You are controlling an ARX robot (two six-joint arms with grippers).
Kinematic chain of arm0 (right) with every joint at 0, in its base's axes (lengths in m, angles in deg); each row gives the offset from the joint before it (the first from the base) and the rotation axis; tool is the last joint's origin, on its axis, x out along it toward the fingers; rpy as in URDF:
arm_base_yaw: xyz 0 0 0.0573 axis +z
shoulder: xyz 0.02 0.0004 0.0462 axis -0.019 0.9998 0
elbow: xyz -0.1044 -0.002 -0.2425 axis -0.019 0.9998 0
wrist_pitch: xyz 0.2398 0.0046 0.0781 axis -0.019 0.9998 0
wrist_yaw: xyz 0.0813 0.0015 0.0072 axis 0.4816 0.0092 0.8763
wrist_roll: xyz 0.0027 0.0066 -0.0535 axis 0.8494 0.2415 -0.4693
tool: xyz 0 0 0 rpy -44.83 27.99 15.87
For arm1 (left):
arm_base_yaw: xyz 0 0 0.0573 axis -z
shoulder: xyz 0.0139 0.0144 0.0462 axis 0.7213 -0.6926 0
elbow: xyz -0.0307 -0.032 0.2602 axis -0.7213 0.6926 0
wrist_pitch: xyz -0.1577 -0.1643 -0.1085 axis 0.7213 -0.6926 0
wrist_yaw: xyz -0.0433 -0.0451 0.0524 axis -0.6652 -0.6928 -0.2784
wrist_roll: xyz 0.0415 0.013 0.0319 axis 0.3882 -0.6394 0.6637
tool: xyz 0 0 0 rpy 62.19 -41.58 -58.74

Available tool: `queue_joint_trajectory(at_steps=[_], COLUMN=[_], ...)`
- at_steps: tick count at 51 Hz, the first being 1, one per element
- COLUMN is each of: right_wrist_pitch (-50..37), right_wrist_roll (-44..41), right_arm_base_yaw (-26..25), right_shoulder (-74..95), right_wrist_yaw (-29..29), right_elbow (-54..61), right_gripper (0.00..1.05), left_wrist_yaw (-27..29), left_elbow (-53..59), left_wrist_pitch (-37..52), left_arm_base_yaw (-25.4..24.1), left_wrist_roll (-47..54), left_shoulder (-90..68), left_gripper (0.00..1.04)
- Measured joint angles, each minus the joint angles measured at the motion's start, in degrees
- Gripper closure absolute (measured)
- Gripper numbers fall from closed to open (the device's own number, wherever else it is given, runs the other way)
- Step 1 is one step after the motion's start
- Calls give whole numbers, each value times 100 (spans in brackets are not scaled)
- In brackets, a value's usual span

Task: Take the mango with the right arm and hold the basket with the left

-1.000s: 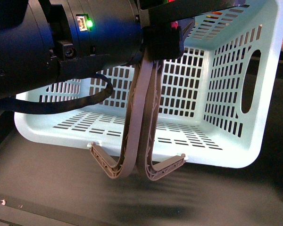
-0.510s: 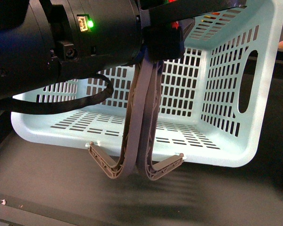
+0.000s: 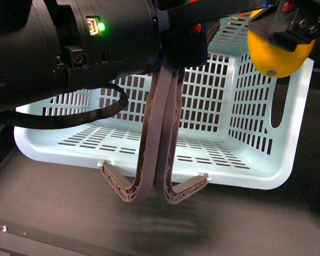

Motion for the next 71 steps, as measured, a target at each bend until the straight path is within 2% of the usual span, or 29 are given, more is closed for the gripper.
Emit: queue_joint_trajectory(at_steps=[16,25,27,37,53,67,71], right_wrist_pitch=[-175,-317,-334,-332,103,450,872], right_wrist_roll=[74,109,140,116,-37,-568,-595], right_arm_base_yaw=[90,61,44,-160,-772,-872,-824], right_shoulder=[485,562,560,98,-1775,-3418,-4070], right_wrist_yaw=[-149,-205,-216,-472,-684,-1521,-1742], right_elbow=[-214,-256,-256,-153,857,1814,2168], right_gripper=[43,11,6,8,8,8,8], left_wrist_yaw=[4,-2,-2,7,7,-9,-7], left_elbow=[0,0,0,50,50,50,50], left_wrist_pitch=[0,0,0,-39,-39,-37,-39], left_arm_base_yaw=[0,0,0,7,0,2,0], left_wrist_roll=[0,0,0,-4,37,37,42], left_shoulder=[0,0,0,-9,-9,-9,-9], left_gripper=[96,96,96,96,96,96,96])
